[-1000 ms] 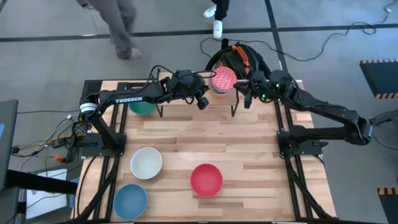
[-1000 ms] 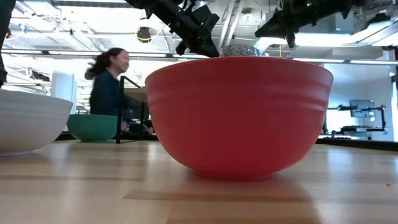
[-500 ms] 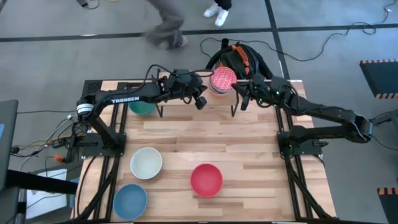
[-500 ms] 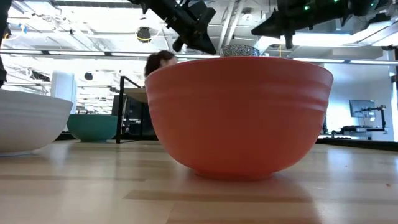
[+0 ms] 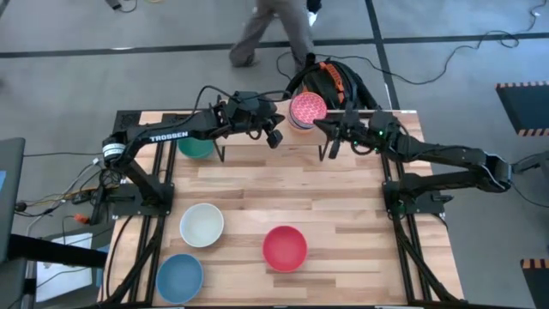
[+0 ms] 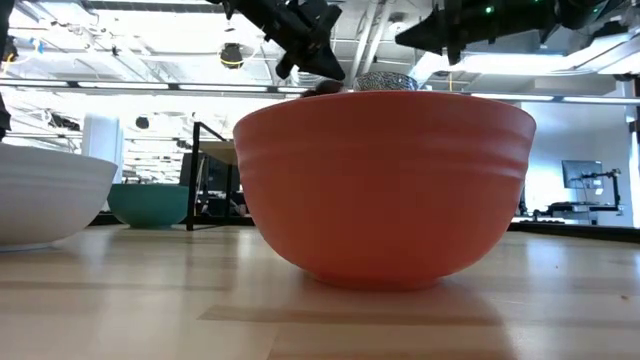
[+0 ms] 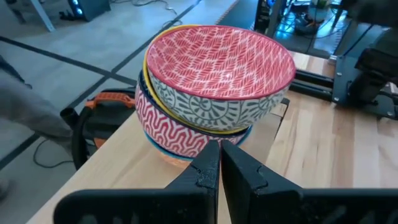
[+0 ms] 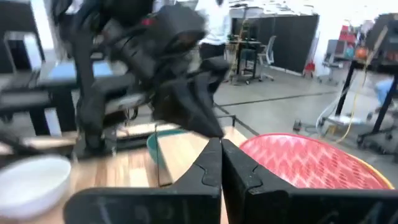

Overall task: Place and stack bowls onto a shelf
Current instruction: Stack the red patterned bowl on top of the yellow patterned bowl on the shelf

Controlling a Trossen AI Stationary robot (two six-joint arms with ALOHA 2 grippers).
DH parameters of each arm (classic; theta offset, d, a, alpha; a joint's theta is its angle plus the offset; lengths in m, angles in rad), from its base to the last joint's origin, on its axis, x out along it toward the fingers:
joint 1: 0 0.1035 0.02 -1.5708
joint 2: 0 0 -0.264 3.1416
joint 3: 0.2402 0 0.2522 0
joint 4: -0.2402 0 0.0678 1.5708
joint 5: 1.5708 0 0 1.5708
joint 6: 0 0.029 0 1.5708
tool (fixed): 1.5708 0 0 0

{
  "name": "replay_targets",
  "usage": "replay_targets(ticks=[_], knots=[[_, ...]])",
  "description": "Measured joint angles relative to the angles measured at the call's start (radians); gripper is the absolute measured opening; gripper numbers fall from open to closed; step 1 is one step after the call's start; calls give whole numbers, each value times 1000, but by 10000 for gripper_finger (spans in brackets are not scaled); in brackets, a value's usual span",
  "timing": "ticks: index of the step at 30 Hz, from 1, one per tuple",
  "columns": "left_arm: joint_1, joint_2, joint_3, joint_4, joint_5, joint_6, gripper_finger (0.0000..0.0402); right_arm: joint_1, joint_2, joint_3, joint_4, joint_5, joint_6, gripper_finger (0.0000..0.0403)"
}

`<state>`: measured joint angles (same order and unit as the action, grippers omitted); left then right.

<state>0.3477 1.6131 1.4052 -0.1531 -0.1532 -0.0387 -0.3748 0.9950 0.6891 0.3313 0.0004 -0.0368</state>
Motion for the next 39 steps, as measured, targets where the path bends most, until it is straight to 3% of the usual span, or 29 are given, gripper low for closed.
replay_targets(ticks=[8,16,39], knots=[[0,-1,0,-2,11,0,0,56,54,-2,-9,158,-152,22],[0,-1,0,-29,11,4,0,81,87,0,24,239,-219,20],[0,-1,0,-30,14,12,0,40,157,0,22,261,-304,22]])
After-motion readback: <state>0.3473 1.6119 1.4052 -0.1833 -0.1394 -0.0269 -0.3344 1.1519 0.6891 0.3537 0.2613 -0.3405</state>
